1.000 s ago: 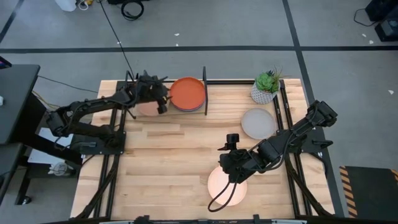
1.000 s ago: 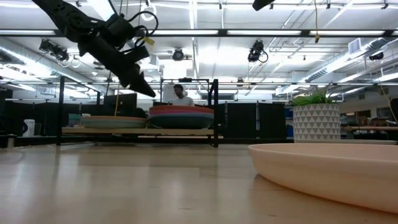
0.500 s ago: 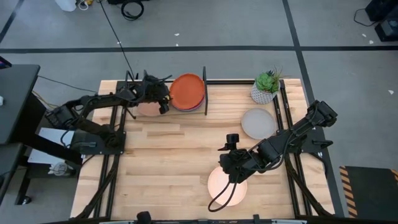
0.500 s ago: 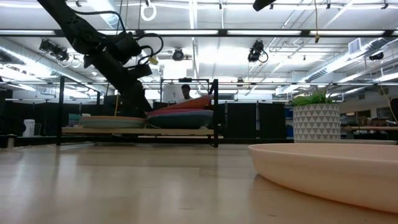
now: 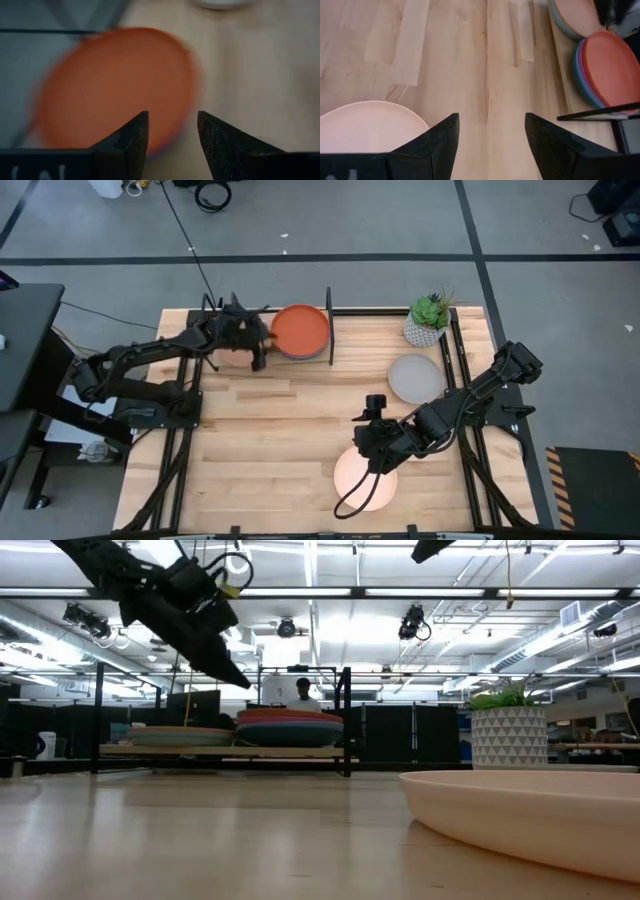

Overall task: Place and stack plates onto a shelf
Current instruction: Stack the peach plate on top of the brown plate on the shelf

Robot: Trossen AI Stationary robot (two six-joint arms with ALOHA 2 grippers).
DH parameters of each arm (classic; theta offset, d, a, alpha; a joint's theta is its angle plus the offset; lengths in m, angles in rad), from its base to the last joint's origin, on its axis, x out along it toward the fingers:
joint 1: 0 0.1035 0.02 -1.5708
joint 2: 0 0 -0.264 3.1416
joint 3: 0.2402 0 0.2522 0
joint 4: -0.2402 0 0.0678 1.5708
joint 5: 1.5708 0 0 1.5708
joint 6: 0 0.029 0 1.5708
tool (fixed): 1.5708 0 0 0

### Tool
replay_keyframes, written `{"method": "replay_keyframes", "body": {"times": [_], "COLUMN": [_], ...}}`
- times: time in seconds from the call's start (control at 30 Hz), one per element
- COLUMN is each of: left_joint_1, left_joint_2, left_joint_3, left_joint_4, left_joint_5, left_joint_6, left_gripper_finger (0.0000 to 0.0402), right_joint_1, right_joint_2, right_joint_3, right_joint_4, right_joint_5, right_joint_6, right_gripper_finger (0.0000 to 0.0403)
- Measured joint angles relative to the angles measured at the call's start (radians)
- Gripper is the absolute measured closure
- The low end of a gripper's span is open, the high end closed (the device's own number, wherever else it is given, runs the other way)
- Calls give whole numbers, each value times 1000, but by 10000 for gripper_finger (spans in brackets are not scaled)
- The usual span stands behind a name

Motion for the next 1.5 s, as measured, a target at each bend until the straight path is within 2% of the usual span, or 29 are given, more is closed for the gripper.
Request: {"method": "replay_keyframes", "body": {"times": [0.1, 0.2, 0.43, 0.57, 0.77, 1.0, 1.23, 1.5], "left_joint_1": [-103, -255, -638, -774, -888, -972, -1028, -1106], "left_joint_2": [-4, 2, 77, 144, 276, 474, 629, 758], "left_joint_3": [-1, -1, -1, -1, 45, 268, 483, 655], "left_joint_4": [-74, -80, -12, 60, 103, -10, -84, -93], "left_joint_5": [54, 25, -282, -399, -490, -504, -505, -501], "left_joint_6": [-39, -79, -133, -179, -257, -245, -130, 64], "left_gripper_finger": [226, 226, 226, 226, 226, 226, 226, 225], "right_joint_1": [3, 8, 8, 16, 33, 69, 165, 244], "right_joint_2": [-2, -2, -2, -2, -2, -2, -2, -28], "right_joint_3": [-21, -72, -174, -208, -267, -325, -325, -325], "right_joint_4": [15, 45, 50, 50, 49, 17, -58, -95], "right_joint_5": [-44, -90, -162, -219, -332, -460, -461, -418], "right_joint_6": [42, 78, 202, 269, 343, 434, 546, 670], "right_gripper_finger": [170, 170, 170, 170, 171, 179, 199, 219]}}
